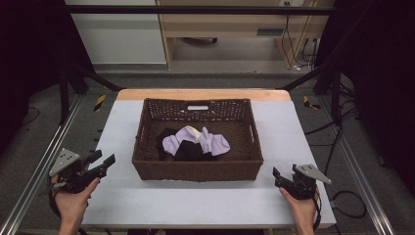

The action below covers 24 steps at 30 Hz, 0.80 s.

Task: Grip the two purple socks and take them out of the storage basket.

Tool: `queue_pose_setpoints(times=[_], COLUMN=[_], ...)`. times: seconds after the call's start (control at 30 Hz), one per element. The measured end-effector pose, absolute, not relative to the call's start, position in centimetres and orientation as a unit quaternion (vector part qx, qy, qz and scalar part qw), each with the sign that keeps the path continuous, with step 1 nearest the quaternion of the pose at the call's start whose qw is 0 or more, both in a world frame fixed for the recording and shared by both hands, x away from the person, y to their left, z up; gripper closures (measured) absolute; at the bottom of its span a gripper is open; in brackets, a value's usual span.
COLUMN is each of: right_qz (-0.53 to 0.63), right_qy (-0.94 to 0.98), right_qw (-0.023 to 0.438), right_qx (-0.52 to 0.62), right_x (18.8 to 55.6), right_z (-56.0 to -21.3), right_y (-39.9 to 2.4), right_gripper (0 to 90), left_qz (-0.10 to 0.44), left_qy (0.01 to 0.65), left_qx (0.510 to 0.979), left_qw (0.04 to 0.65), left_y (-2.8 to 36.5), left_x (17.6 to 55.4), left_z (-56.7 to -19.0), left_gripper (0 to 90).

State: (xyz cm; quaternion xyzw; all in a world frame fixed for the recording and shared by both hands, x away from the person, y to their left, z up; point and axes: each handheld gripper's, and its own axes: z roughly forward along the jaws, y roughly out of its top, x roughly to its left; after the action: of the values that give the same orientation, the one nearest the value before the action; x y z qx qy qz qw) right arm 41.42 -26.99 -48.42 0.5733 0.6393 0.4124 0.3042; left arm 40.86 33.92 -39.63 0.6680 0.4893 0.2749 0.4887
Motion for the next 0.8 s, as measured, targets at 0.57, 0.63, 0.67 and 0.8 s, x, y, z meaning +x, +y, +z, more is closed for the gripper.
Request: queue_pose_setpoints(times=[0.57, 0.63, 0.67, 0.8], right_qz=[0.419, 0.42, 0.421, 0.42], right_qy=[0.632, 0.632, 0.632, 0.632], right_qw=[0.316, 0.316, 0.316, 0.318], right_qx=[0.569, 0.57, 0.569, 0.568], right_x=[41.4, 41.4, 41.4, 41.4], right_z=[-48.4, -48.4, -48.4, -48.4], right_y=[-26.9, -26.9, -26.9, -26.9], right_gripper=[22.4, 22.1, 21.9, 20.7], left_qz=[0.281, 0.28, 0.281, 0.282], left_qy=[0.452, 0.444, 0.442, 0.43], left_qx=[0.683, 0.688, 0.691, 0.701], left_qw=[0.501, 0.501, 0.499, 0.494], left_y=[29.9, 29.0, 28.6, 26.7], left_x=[43.6, 44.1, 44.4, 45.6], left_z=[-35.2, -34.5, -34.2, -33.0], left_gripper=[42.5, 42.5, 42.5, 42.7])
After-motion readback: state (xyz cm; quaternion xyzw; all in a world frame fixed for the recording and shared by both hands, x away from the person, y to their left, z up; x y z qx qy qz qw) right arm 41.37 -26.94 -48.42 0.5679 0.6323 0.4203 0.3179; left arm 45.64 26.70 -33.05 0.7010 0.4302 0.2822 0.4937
